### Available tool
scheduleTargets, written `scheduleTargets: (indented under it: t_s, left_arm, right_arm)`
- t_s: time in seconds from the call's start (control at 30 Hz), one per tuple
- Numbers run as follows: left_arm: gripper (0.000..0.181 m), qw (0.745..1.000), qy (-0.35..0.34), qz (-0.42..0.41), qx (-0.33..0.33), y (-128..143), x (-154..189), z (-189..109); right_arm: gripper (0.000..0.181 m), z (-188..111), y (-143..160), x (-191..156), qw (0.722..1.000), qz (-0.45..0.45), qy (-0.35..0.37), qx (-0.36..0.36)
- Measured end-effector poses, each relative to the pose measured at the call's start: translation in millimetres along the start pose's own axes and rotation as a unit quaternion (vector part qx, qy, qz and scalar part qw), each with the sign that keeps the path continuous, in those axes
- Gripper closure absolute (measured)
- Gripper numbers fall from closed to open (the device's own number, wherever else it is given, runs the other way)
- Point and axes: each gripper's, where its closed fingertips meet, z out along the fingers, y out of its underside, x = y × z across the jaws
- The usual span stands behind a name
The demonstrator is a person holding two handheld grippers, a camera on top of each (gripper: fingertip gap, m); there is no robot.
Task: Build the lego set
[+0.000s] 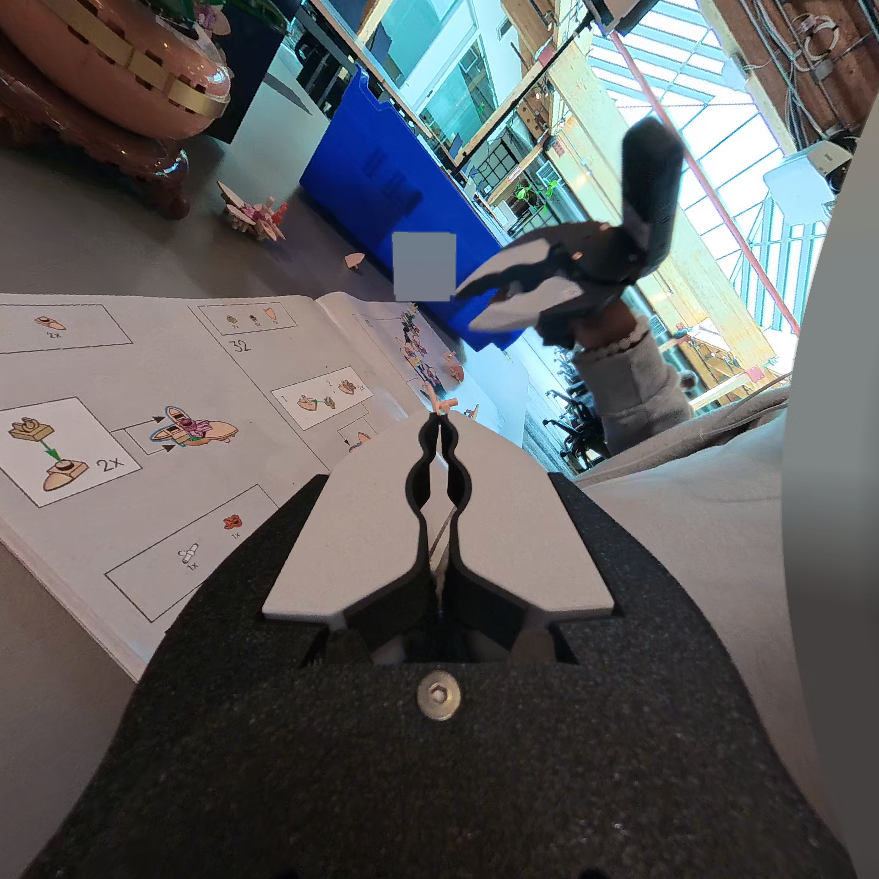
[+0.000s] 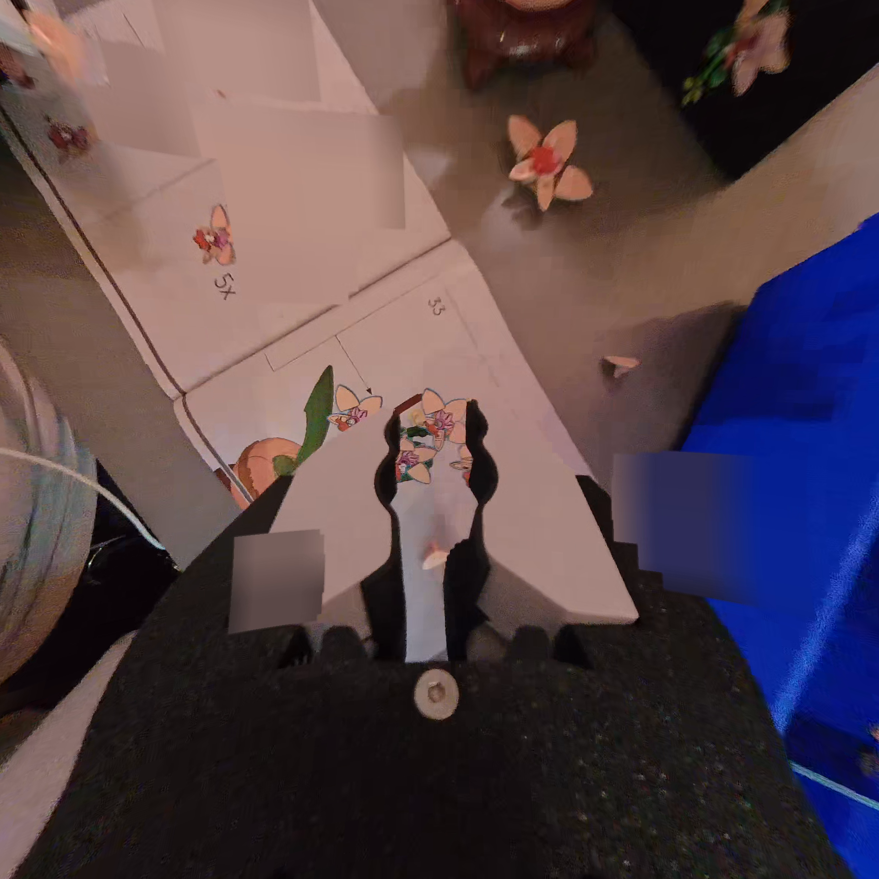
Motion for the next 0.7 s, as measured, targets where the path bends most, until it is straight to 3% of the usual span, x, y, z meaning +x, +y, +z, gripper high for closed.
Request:
scheduleTargets:
  t_s: [0.03,0.13,0.23,0.3,0.43,0.5,0.63,0.7]
  left_arm:
    - [0.181,1.000,0.000,0.000,0.000,-0.1,-0.1,-0.2]
    - [0.180,1.000,0.002,-0.002,-0.001,0.1,0.3,-0.2]
    - [0.180,1.000,0.005,-0.001,-0.003,0.6,0.9,0.1]
    - [0.180,1.000,0.003,-0.002,-0.003,0.6,0.4,0.3]
    - [0.181,1.000,-0.010,-0.002,0.002,-0.5,-2.7,0.0]
    - [0.181,1.000,-0.018,-0.004,0.005,-1.2,-4.8,-0.2]
    - [0.181,0.999,-0.029,-0.012,0.006,-1.6,-8.6,0.1]
    - [0.180,0.999,-0.031,-0.016,0.002,-0.9,-9.7,0.9]
  right_arm:
    - [0.157,-19.1,-8.7,8.9,1.000,-0.013,0.016,0.016]
    - [0.177,-94.7,-27.4,83.2,0.983,-0.067,0.160,0.062]
    - [0.179,-117.9,-1.2,152.3,0.978,-0.115,0.173,-0.013]
    - [0.180,-98.6,37.0,194.1,0.964,-0.167,0.165,-0.124]
    - [0.181,-50.9,89.7,254.3,0.898,-0.277,0.189,-0.285]
    - [0.181,-32.0,103.1,266.3,0.886,-0.287,0.186,-0.314]
    - [0.181,-21.3,104.9,296.5,0.852,-0.315,0.253,-0.332]
    - [0.181,-9.6,107.8,296.2,0.856,-0.321,0.243,-0.323]
